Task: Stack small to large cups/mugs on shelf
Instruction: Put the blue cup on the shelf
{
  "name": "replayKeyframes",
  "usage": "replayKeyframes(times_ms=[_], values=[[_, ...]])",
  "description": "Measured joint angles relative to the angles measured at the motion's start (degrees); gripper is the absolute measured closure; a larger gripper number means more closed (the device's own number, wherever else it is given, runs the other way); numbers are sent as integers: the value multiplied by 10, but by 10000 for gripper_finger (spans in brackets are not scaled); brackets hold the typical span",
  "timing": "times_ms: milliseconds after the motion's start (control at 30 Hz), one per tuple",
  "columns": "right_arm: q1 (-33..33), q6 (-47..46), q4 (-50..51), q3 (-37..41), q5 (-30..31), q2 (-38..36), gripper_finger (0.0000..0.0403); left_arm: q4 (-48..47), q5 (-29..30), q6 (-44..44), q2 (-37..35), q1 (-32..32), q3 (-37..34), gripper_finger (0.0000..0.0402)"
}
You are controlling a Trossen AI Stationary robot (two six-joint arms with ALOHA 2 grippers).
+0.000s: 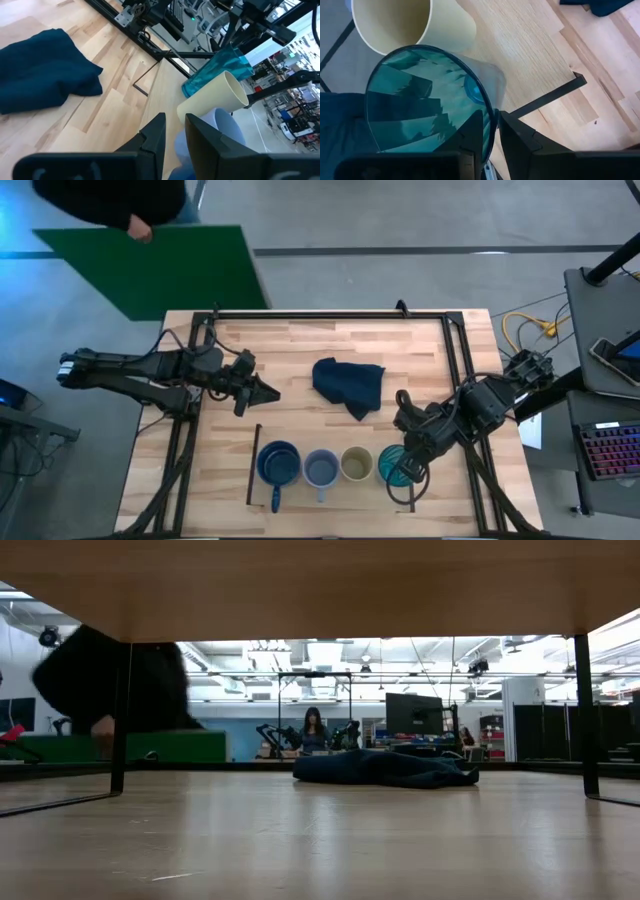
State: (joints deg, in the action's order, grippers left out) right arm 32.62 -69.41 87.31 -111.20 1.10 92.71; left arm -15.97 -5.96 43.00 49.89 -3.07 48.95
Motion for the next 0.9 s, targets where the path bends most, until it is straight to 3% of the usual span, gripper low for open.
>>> replayKeyframes(times_ms=[900], values=[[0,-7,-19,1,5,-1,346,5,-9,-2,-8,0,0,343]])
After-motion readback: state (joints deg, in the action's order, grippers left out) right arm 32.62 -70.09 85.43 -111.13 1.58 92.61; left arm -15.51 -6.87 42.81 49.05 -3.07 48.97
